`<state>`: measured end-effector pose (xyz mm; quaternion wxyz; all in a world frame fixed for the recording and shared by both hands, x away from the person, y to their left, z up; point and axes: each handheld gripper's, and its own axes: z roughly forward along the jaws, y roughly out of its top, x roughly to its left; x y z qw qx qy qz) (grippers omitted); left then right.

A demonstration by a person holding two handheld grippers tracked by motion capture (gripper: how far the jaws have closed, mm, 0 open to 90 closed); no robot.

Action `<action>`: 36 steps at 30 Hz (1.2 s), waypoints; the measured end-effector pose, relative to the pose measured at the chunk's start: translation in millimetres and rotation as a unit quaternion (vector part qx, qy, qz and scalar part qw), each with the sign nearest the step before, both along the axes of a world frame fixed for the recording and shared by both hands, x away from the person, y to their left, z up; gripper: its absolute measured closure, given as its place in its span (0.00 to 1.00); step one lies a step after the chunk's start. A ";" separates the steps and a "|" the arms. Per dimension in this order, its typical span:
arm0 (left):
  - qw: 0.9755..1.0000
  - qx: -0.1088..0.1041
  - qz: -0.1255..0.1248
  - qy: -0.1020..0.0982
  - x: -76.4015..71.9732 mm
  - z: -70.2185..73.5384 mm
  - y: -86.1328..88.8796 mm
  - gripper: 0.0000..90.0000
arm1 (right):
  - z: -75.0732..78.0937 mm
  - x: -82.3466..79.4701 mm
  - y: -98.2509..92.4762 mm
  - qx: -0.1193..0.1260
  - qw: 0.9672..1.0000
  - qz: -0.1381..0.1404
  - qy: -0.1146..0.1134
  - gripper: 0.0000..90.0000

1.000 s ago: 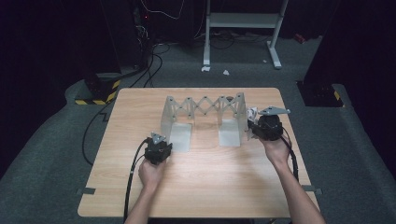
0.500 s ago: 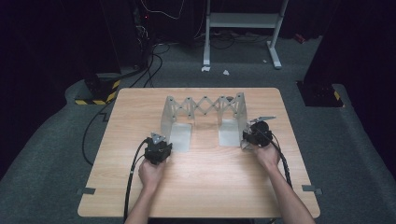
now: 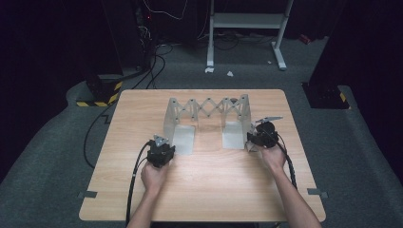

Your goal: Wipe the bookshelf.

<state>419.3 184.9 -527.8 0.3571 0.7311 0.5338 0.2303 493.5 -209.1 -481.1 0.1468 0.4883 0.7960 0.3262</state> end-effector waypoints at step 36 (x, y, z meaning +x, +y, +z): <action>1.000 -0.005 0.000 0.002 -0.1 0.1 1.4 0.86 | 88.6 -8.8 3.2 0.022 0.995 0.019 -0.099 0.84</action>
